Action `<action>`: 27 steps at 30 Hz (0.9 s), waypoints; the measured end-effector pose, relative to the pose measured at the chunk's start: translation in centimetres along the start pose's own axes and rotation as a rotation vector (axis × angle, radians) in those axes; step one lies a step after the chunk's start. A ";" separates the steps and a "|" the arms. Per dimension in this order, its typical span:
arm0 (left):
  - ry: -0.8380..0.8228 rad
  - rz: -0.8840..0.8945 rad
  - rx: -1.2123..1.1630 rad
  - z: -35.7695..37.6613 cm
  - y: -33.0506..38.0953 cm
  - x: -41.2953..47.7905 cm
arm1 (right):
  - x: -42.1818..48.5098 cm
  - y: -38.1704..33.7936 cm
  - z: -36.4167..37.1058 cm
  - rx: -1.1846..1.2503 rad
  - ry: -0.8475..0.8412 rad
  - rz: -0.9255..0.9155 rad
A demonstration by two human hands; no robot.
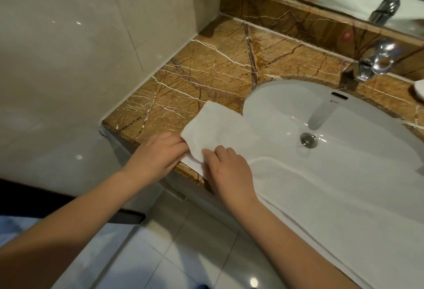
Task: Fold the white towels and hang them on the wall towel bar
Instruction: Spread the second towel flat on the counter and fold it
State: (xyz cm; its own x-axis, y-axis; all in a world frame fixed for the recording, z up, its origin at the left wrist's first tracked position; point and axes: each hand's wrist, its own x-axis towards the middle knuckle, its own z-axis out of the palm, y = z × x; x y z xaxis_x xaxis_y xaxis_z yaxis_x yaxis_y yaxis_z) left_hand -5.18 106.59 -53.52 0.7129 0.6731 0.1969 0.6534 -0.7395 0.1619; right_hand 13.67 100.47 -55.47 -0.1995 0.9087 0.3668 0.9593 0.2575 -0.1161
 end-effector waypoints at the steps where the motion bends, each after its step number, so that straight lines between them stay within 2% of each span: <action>1: -0.007 -0.029 0.013 -0.2 -0.2 0.0 | -0.1 0.0 0.3 -0.010 -0.014 0.006; 9: -0.124 -0.018 0.135 -1.0 -1.9 0.2 | 0.9 -0.4 -0.9 0.013 0.037 -0.050; 12: -0.184 -0.099 0.137 -0.8 -2.2 0.4 | 1.3 -1.5 -1.9 0.006 0.089 -0.090; 14: -0.219 -0.163 0.129 -0.7 -2.3 0.5 | 1.1 -2.2 -1.7 -0.012 0.051 -0.128; 18: -0.137 -0.132 0.097 -0.6 -2.5 0.3 | 0.4 -2.3 -0.2 -0.070 -0.099 -0.094; 21: -0.035 -0.186 0.000 -0.9 -2.7 -0.1 | 0.7 -2.2 -0.1 -0.055 -0.129 -0.045; 27: 0.033 -0.191 -0.021 -0.9 -2.7 -2.4 | 1.3 -2.4 -0.3 -0.035 -0.172 -0.039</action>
State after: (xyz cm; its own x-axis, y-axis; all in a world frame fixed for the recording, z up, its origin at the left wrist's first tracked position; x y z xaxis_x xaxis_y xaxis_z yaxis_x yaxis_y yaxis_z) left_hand -8.86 106.94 -53.59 0.5675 0.8007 0.1918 0.7703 -0.5986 0.2199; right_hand 11.15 100.91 -54.47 -0.2651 0.9418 0.2067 0.9560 0.2847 -0.0711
